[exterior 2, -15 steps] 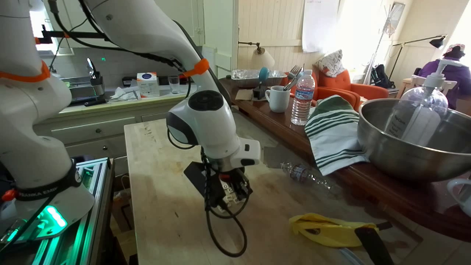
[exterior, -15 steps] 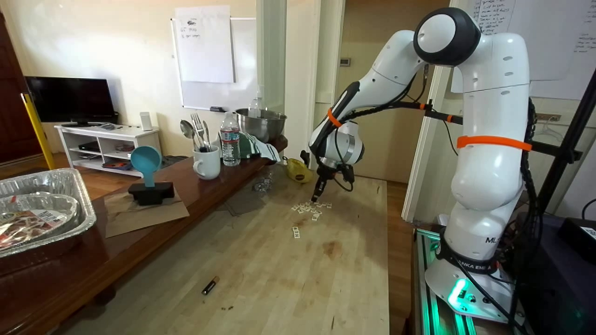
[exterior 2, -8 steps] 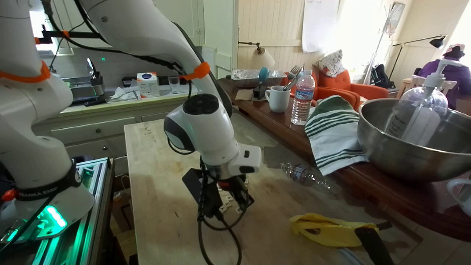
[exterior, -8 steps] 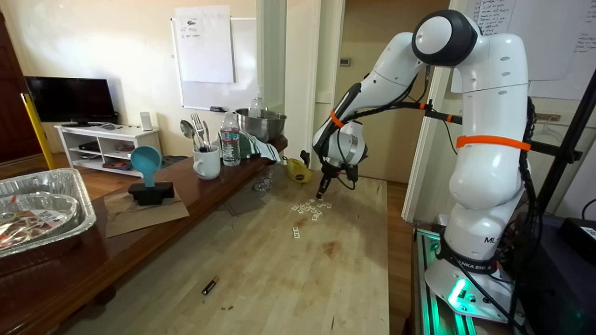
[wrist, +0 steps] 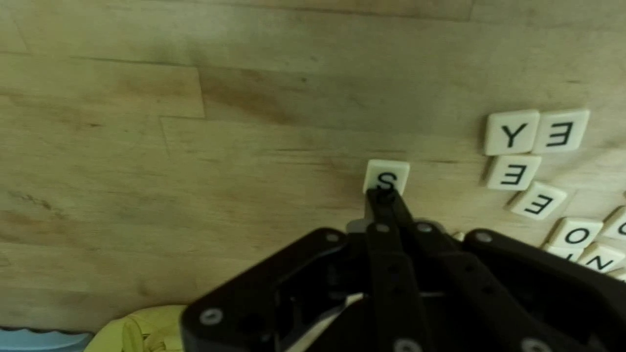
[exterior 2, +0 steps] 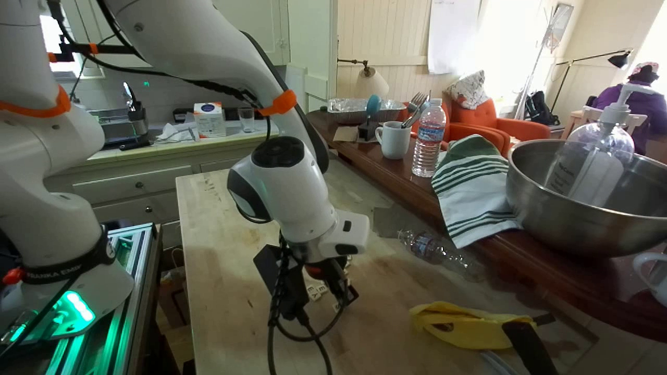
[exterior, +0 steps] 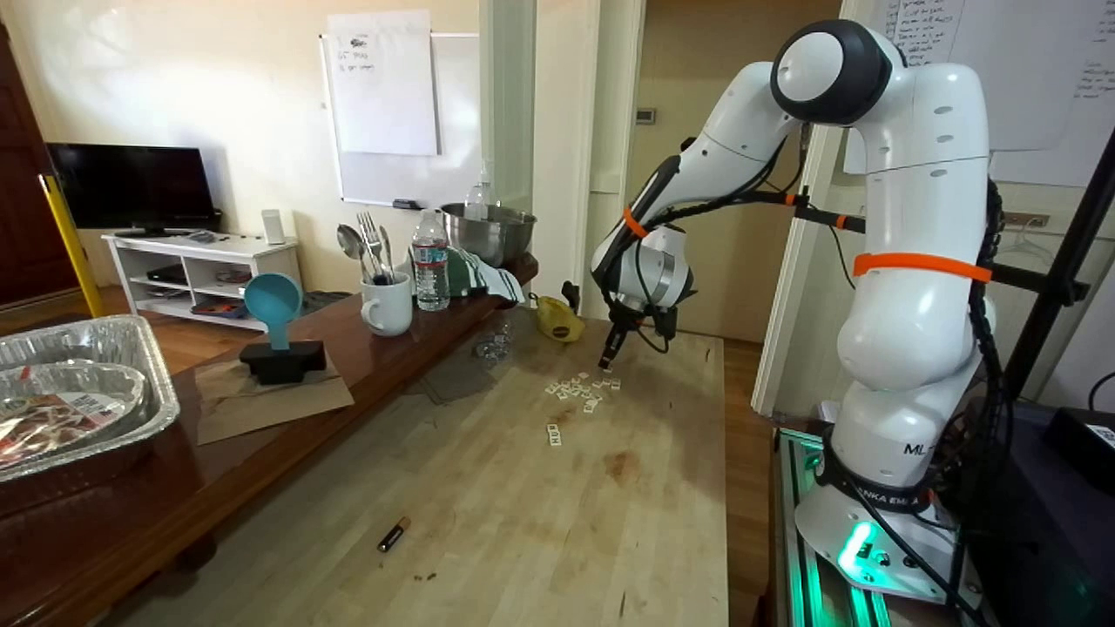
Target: Align the blocks on the table
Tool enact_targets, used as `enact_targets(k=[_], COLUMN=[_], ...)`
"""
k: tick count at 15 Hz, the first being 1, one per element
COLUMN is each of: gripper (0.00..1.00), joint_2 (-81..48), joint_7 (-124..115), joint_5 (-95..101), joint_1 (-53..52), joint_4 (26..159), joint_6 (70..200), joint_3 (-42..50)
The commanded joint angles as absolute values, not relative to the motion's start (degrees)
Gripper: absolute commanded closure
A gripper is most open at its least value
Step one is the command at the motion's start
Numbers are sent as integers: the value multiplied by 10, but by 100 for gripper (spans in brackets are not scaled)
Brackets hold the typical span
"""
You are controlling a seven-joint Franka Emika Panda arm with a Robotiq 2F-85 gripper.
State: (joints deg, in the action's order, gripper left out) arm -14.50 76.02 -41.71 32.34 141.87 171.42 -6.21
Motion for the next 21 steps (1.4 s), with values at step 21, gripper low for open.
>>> enact_targets(k=[21], gripper=[100], joint_2=[-122], joint_7=[786], joint_5=[-455], joint_1=[373], joint_4=[1456], joint_6=[1712], joint_3=[-74])
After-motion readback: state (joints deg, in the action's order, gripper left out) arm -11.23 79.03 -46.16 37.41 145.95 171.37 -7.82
